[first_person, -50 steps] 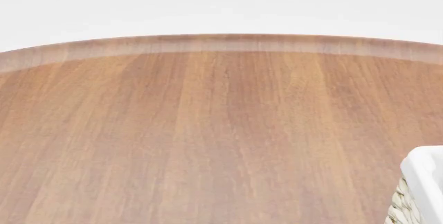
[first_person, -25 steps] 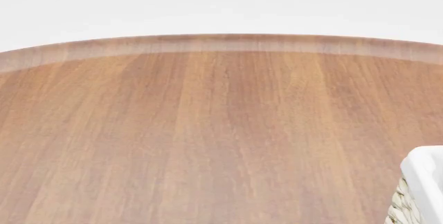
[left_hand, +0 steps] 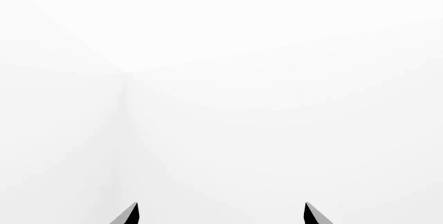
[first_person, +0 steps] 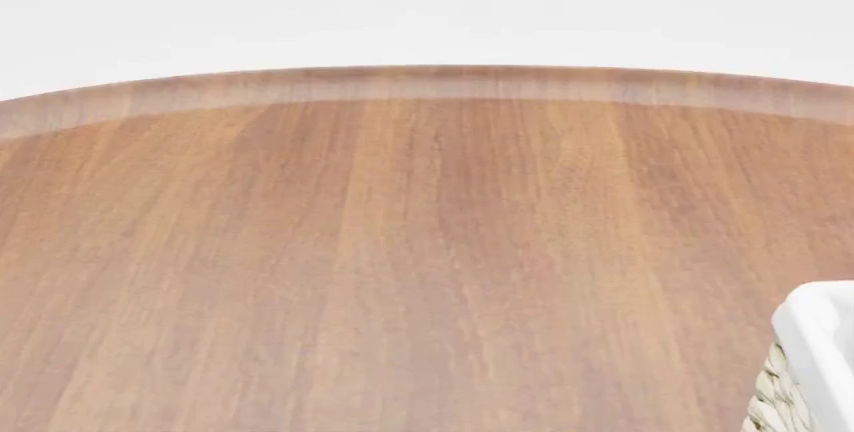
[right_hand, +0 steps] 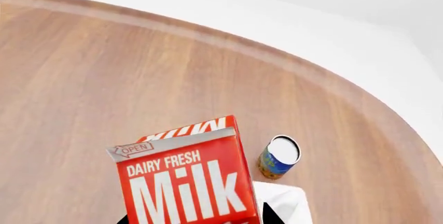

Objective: Pick the milk and place it in the basket.

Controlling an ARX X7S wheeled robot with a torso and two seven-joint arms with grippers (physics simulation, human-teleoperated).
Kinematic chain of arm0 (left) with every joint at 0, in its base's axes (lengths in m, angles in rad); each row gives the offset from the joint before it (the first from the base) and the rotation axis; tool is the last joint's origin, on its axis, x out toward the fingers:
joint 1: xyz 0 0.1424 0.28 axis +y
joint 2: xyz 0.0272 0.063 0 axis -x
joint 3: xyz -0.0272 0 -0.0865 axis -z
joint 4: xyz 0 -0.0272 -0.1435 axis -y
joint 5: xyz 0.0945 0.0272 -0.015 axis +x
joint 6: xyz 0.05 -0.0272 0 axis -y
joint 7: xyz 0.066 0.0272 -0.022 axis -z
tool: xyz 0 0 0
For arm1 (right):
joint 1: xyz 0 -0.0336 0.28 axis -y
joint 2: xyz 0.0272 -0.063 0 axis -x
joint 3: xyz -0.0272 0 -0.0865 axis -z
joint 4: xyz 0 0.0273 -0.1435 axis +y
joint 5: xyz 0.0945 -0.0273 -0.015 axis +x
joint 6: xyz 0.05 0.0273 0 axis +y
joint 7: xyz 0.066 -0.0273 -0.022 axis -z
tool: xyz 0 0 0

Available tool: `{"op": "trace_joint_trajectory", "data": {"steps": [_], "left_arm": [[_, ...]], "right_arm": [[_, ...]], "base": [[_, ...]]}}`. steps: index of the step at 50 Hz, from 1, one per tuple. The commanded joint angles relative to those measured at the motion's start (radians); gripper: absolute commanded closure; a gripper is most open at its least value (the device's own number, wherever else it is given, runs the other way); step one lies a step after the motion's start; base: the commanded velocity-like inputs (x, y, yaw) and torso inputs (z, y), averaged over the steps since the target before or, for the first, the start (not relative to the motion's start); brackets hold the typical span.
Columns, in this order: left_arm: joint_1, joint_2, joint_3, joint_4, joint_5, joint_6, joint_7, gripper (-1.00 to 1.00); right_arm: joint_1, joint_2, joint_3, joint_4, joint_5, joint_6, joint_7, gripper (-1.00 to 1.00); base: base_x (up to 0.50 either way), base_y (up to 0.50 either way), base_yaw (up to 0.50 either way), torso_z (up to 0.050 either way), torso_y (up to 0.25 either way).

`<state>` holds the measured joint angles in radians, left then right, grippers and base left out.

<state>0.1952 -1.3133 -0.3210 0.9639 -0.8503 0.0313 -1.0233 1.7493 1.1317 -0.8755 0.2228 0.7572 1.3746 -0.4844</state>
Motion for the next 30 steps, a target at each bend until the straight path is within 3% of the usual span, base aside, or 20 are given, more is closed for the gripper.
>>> {"op": "trace_joint_trajectory", "data": {"steps": [1, 30], "left_arm": [[-0.008, 0.018, -0.017, 0.000, 0.018, -0.009, 0.017, -1.00], [0.014, 0.050, -0.049, 0.002, 0.022, -0.024, 0.039, -1.00]], "right_arm": [[-0.025, 0.013, 0.027, -0.030, -0.023, -0.019, -0.007, 1.00], [-0.180, 0.046, 0.074, 0.037, 0.036, -0.067, 0.089, 1.00]], "base": [[0.00, 0.00, 0.00, 0.000, 0.000], [0.00, 0.00, 0.00, 0.000, 0.001]]}}
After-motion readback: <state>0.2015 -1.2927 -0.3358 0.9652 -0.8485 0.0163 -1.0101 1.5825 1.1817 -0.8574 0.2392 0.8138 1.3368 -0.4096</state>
